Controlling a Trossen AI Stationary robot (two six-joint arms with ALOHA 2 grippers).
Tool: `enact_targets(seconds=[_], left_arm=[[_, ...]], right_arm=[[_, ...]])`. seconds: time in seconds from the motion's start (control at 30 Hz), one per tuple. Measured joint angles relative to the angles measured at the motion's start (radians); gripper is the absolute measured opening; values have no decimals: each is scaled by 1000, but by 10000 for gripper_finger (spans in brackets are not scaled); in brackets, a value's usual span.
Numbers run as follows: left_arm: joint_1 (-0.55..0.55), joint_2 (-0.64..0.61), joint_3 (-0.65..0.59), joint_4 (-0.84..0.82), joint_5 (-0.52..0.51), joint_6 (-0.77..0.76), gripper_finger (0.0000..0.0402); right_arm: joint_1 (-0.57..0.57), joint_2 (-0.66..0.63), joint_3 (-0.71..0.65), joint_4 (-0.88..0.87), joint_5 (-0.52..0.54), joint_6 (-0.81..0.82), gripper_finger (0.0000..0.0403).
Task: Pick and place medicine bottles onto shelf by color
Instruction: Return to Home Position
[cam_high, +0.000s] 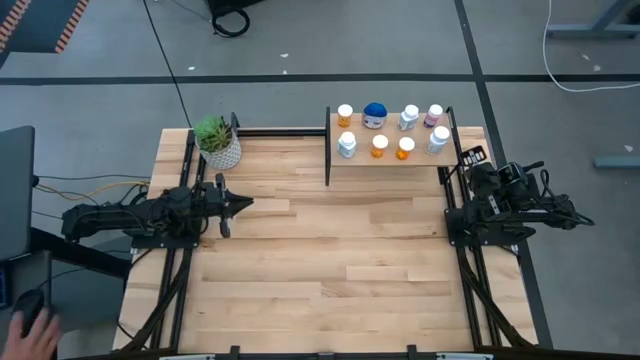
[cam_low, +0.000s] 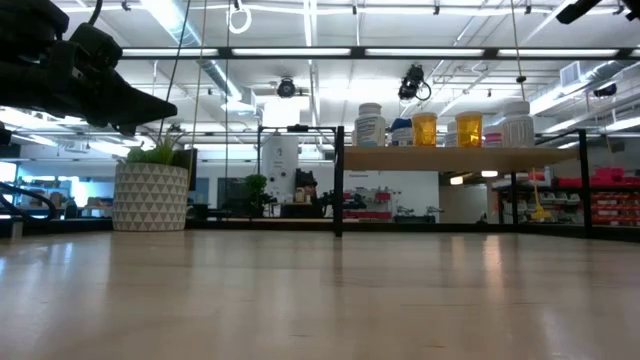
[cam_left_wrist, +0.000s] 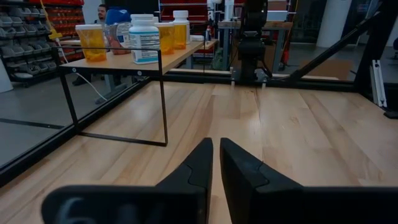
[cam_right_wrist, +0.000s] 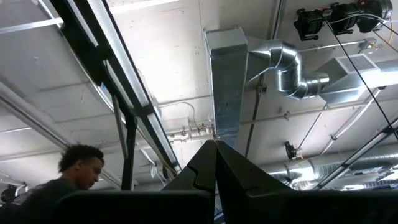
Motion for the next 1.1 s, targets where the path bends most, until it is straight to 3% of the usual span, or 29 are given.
enact_targets(seconds=[1.1], left_arm=[[0,0,0,0,0,-1,40]], right_arm=[[0,0,0,0,0,0,13]])
